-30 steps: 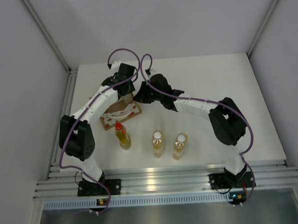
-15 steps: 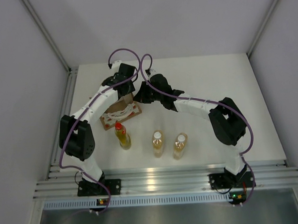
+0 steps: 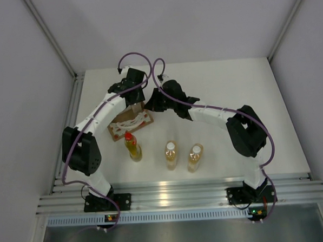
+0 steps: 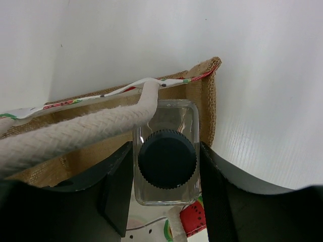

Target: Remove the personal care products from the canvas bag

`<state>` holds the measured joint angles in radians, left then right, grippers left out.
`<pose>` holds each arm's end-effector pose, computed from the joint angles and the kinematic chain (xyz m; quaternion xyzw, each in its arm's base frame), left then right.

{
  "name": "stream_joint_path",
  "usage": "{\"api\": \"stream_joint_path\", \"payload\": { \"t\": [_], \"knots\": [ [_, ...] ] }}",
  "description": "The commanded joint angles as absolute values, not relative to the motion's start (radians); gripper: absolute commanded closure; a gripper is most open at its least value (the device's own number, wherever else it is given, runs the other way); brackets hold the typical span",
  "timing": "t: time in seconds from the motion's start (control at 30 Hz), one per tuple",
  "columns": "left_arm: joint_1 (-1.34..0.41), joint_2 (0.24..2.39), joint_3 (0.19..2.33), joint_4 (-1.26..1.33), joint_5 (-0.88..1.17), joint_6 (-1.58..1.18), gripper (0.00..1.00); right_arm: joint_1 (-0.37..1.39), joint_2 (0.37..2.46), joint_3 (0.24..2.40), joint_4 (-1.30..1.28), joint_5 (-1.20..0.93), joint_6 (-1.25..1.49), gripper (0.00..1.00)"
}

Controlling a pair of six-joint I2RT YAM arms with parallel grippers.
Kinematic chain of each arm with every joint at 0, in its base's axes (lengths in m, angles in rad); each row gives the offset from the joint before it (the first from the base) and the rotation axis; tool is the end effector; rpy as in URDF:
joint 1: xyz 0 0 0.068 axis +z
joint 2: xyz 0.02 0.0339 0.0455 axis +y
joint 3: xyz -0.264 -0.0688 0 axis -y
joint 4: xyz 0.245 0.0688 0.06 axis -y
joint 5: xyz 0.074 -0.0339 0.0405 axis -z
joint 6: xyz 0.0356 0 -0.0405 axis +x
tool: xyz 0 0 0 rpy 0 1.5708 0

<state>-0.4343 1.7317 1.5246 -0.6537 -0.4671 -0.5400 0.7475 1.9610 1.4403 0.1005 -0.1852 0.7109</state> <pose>0.3545 -0.1468 0.3022 -0.1285 0.9067 0.0335 0.4004 0.3346 0.3191 0.2434 -0.0656 0.8344 0.4188 0.3523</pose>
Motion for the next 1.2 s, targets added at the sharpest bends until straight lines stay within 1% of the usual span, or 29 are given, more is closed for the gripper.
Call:
{"api": "stream_joint_path", "payload": {
  "t": [0.0, 0.4, 0.7, 0.77, 0.97, 1.07, 1.1, 1.17],
  "knots": [
    [-0.43, 1.614, 1.577, -0.598, -0.48, -0.508, 1.0, 0.744, 1.959, 1.445, 0.129, -0.199, 0.722, 1.0],
    [-0.43, 1.56, 1.638, -0.638, -0.427, -0.486, 1.0, 0.744, 1.956, 1.448, 0.127, -0.17, 0.768, 1.0],
    [-0.431, 1.506, 1.758, -0.716, -0.33, -0.469, 1.0, 0.744, 1.962, 1.457, 0.129, -0.141, 0.816, 1.0],
    [-0.431, 1.487, 1.782, -0.741, -0.333, -0.465, 1.0, 0.744, 1.963, 1.46, 0.129, -0.143, 0.822, 0.98],
    [-0.431, 1.434, 1.836, -0.767, -0.282, -0.454, 1.0, 0.746, 1.971, 1.479, 0.129, -0.15, 0.836, 0.96],
    [-0.431, 1.404, 1.85, -0.767, -0.25, -0.453, 1.0, 0.745, 1.97, 1.485, 0.129, -0.153, 0.841, 0.94],
    [-0.431, 1.396, 1.853, -0.77, -0.247, -0.451, 1.0, 0.746, 1.97, 1.488, 0.129, -0.153, 0.841, 0.91],
    [-0.431, 1.378, 1.868, -0.773, -0.242, -0.448, 1.0, 0.744, 1.967, 1.489, 0.129, -0.155, 0.841, 0.91]
  ]
}}
